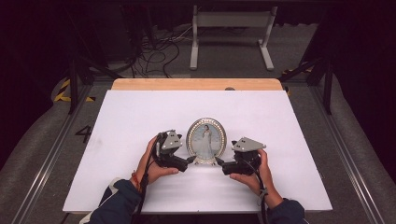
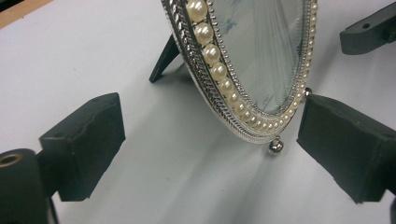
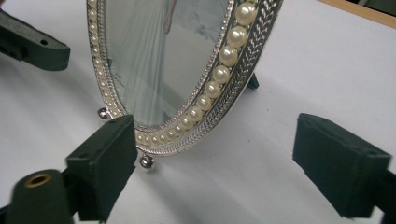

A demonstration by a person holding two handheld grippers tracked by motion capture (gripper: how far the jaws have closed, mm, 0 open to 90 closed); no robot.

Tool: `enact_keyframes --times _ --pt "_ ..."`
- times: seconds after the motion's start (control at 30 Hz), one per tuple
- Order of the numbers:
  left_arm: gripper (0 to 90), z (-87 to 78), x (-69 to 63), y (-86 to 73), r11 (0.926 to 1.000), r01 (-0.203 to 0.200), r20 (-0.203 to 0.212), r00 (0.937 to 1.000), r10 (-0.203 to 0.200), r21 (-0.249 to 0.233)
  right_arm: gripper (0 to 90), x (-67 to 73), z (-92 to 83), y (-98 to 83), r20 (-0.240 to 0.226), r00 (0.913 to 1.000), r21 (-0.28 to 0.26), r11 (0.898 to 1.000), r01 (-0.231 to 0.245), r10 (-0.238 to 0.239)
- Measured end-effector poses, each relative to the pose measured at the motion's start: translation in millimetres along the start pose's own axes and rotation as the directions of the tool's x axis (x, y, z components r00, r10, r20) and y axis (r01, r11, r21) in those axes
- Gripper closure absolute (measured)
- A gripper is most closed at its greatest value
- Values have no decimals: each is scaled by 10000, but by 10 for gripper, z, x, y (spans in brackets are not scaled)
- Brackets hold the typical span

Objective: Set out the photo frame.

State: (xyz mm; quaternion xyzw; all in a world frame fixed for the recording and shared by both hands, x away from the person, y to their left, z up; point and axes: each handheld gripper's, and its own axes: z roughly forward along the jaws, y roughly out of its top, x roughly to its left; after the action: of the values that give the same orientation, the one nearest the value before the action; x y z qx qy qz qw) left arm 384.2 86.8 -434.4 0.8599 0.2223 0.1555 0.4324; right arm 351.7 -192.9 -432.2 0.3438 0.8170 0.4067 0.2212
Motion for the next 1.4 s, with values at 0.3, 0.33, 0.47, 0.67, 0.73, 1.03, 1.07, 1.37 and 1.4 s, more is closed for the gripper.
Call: enact_keyframes --times 0.3,0.33,0.47,0.67,0.73,1.03,1.07,1.37,1.4 --pt "66 -98 -29 3 9992 -362 -294 9989 357 -173 103 0 -26 12 164 9995 206 9995 259 -262" --pt "68 -108 -35 2 9991 -391 -342 9987 385 -191 107 0 -30 13 190 9993 218 9993 309 -313" --pt "75 -140 -51 1 9987 -489 -355 9982 483 -162 141 2 -49 18 221 9986 317 9984 474 -481" --pt "76 -206 -80 -9 9969 -781 -444 9960 779 -38 158 21 -113 42 307 9951 306 9952 927 -936" --pt "76 -223 -77 -27 9970 -775 -473 9959 775 30 157 18 -130 34 273 9943 375 9941 1022 -1033" --pt "74 -400 -51 -163 9959 -878 -727 9934 891 203 153 -35 -238 -68 218 9918 452 9912 1247 -1257" --pt "74 -426 -51 -181 9960 -877 -735 9933 888 172 151 -42 -250 -78 233 9916 453 9910 1261 -1272" --pt "70 -595 -39 -364 9965 -815 -854 9929 827 174 136 -90 -369 -189 436 9873 490 9873 1508 -1530" --pt "70 -609 -34 -384 9968 -782 -843 9933 795 185 137 -99 -378 -206 482 9873 472 9876 1495 -1517"
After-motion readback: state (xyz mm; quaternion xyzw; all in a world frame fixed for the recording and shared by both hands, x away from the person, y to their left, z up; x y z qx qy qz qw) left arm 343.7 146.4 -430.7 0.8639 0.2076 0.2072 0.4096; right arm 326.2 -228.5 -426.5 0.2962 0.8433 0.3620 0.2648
